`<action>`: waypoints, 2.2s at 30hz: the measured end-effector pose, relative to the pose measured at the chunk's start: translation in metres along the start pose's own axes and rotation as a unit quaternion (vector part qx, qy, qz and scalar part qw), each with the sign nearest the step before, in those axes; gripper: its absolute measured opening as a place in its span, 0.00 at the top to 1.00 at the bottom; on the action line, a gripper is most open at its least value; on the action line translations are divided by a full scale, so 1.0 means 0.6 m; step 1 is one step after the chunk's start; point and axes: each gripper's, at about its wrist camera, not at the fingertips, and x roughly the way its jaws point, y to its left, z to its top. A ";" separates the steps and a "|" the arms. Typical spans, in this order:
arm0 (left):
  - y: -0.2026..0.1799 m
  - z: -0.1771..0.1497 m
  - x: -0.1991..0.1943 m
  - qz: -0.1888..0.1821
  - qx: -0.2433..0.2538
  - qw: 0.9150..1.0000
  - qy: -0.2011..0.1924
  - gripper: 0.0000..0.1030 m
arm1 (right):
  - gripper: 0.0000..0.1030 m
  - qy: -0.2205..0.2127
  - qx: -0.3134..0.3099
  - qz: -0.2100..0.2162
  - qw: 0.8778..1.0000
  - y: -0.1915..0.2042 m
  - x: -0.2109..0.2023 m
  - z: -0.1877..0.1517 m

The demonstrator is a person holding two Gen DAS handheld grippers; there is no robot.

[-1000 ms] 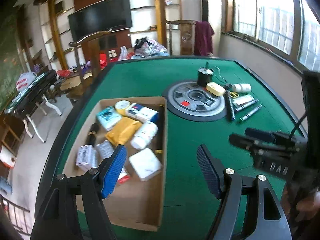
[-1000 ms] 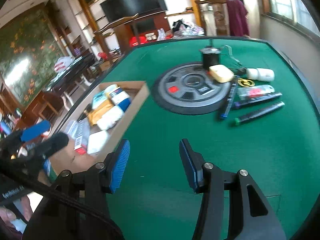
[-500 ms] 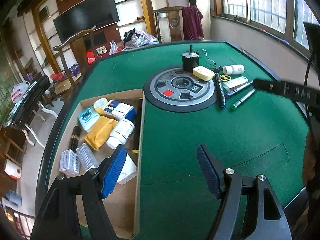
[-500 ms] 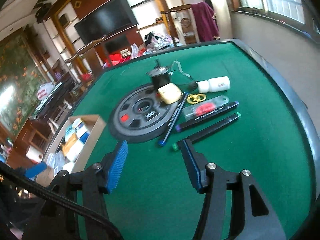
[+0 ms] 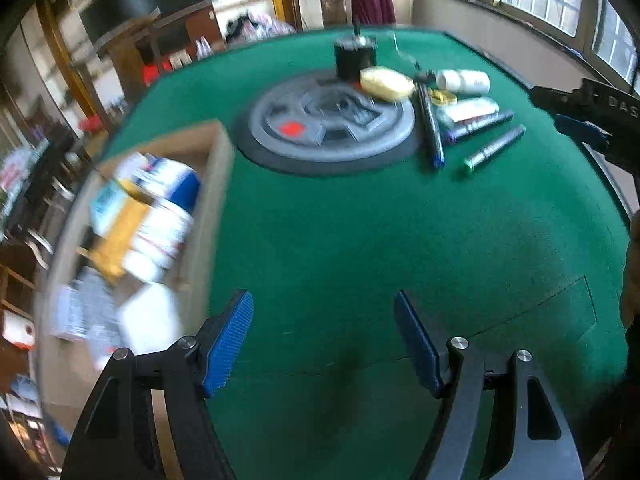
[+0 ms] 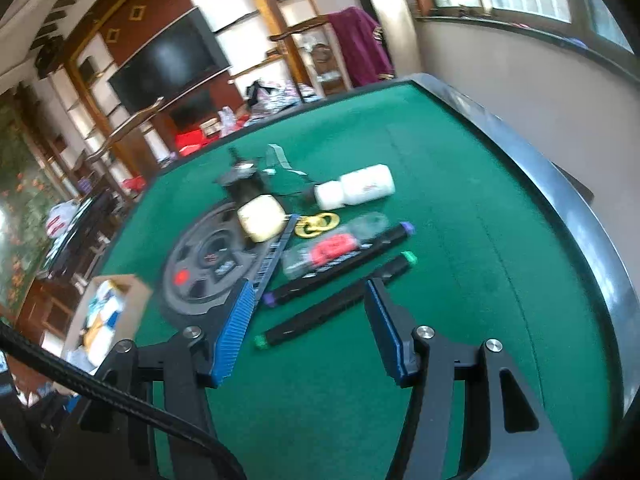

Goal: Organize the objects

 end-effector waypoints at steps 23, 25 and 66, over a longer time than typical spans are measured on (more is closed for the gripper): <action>-0.033 0.025 0.062 -0.012 -0.044 0.998 -0.053 0.01 | 0.46 0.035 0.035 -0.018 0.999 -0.057 0.041 -0.017; -0.033 0.025 0.062 -0.012 -0.044 0.998 -0.053 0.01 | 0.46 0.036 0.034 -0.023 0.999 -0.057 0.043 -0.018; -0.033 0.025 0.062 -0.012 -0.044 0.998 -0.053 0.01 | 0.46 0.031 0.025 -0.058 0.998 -0.055 0.055 -0.023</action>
